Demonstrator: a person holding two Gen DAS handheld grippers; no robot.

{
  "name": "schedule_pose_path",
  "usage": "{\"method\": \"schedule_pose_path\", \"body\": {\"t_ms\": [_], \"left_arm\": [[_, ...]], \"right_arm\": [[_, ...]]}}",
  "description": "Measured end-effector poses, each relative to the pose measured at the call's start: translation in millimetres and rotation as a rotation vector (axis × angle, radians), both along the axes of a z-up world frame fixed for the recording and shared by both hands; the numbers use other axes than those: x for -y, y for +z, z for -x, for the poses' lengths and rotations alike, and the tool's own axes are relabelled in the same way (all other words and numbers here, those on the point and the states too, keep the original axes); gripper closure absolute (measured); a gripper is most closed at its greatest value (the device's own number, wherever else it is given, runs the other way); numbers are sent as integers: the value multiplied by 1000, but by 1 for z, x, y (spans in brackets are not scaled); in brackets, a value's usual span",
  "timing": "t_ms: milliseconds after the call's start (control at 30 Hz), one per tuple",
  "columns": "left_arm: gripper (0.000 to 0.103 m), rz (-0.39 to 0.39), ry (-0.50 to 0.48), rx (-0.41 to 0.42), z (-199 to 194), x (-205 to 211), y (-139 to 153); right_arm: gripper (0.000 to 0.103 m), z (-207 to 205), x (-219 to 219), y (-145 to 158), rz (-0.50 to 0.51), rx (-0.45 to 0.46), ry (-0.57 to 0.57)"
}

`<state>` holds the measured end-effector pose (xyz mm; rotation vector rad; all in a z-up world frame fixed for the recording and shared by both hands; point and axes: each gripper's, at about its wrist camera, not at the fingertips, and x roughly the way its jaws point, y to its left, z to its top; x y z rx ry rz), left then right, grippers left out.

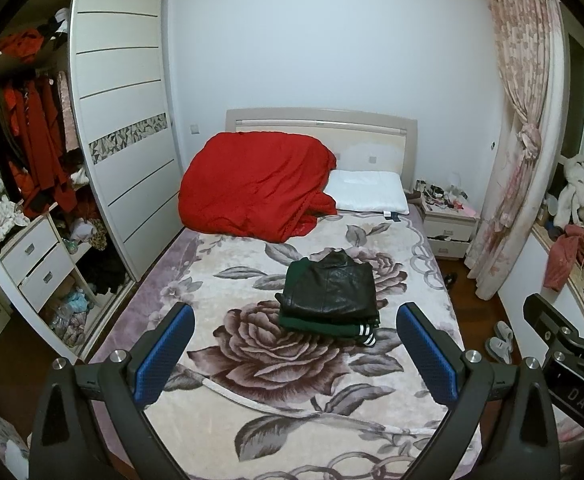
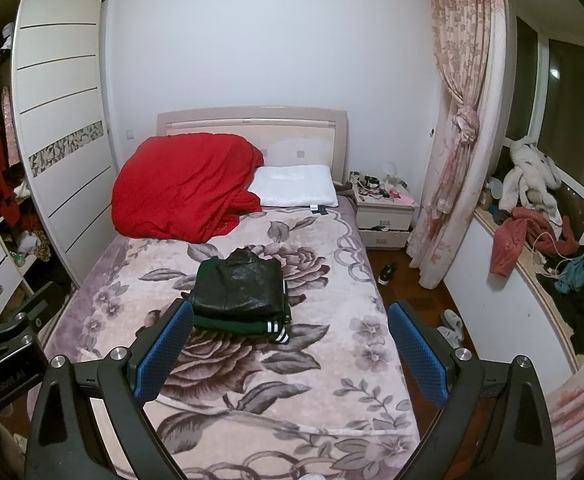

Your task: Fold large clothes

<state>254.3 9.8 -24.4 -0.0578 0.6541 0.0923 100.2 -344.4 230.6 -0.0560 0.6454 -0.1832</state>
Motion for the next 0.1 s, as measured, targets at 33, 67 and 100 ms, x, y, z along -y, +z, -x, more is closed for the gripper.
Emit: {"method": "schedule_pose_path", "body": {"t_ms": [33, 67, 100], "left_arm": [[0, 0, 3, 5, 0, 0, 1], [0, 0, 3, 8, -1, 0, 3], [0, 3, 2, 9, -3, 0, 4]], "right_arm": [[4, -1, -1, 1, 1, 1, 0], [4, 1, 0, 0, 0, 0, 0], [4, 1, -1, 0, 0, 0, -1]]}}
